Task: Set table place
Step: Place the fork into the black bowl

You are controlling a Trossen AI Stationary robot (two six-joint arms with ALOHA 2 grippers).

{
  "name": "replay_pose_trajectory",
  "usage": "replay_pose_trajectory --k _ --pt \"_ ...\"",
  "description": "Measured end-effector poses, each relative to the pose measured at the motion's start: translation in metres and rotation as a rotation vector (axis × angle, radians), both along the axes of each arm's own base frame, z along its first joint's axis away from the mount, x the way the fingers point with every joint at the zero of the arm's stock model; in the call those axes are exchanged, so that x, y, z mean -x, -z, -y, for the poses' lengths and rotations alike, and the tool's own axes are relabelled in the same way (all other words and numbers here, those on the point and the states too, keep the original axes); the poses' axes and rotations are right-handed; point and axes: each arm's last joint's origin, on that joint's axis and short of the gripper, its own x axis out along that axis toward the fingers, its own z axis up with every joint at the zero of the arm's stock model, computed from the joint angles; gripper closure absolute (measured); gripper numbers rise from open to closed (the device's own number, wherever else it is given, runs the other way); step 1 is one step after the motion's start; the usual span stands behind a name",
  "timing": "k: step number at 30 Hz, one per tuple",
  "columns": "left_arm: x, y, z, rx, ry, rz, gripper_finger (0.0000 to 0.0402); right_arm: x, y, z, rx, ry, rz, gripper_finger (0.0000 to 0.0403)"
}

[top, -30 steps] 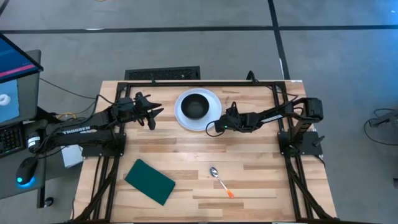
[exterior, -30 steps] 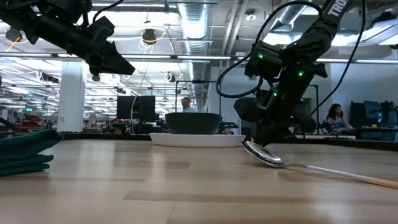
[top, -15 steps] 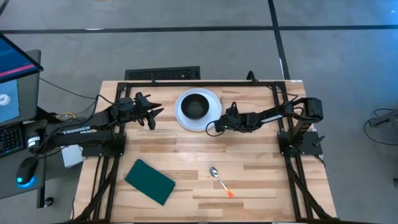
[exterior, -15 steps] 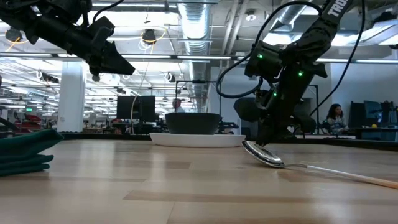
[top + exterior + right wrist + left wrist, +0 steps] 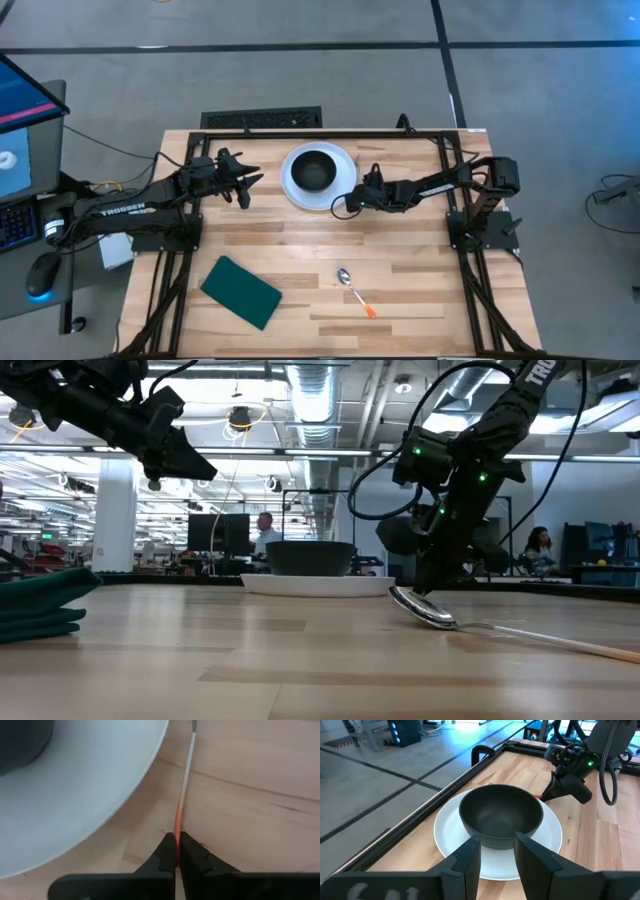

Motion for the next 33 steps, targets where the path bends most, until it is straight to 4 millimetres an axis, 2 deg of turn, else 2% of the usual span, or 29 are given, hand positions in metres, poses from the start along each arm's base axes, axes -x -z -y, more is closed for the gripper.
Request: replay_pose_trajectory --k 8,11,16,19,26,30,33 --pt "0.000 0.000 0.000 0.000 0.000 -0.001 0.0296 0.000 -0.019 0.000 -0.019 -0.042 -0.262 0.0376" --pt "0.000 0.000 0.000 0.001 0.000 -0.001 0.0296 -0.005 -0.031 0.002 -0.026 -0.053 -0.307 0.0376" --pt "0.000 0.000 0.000 0.001 -0.001 0.000 0.0296 -0.005 -0.039 0.006 -0.057 -0.056 -0.344 0.0376" --pt "0.000 0.000 0.000 0.003 -0.001 0.001 0.0296 -0.005 -0.035 0.009 -0.079 -0.067 -0.367 0.0376" --pt "0.000 0.000 0.000 0.005 -0.001 0.000 0.0296 -0.008 -0.010 0.013 -0.103 -0.084 -0.484 0.0376" --pt "0.000 0.000 0.000 0.012 -0.004 0.000 0.0296 -0.015 -0.008 0.010 -0.080 -0.097 -0.565 0.0376" --pt "0.000 0.001 0.000 0.014 -0.004 -0.002 0.0296 -0.021 -0.014 0.010 -0.076 -0.099 -0.588 0.0376"
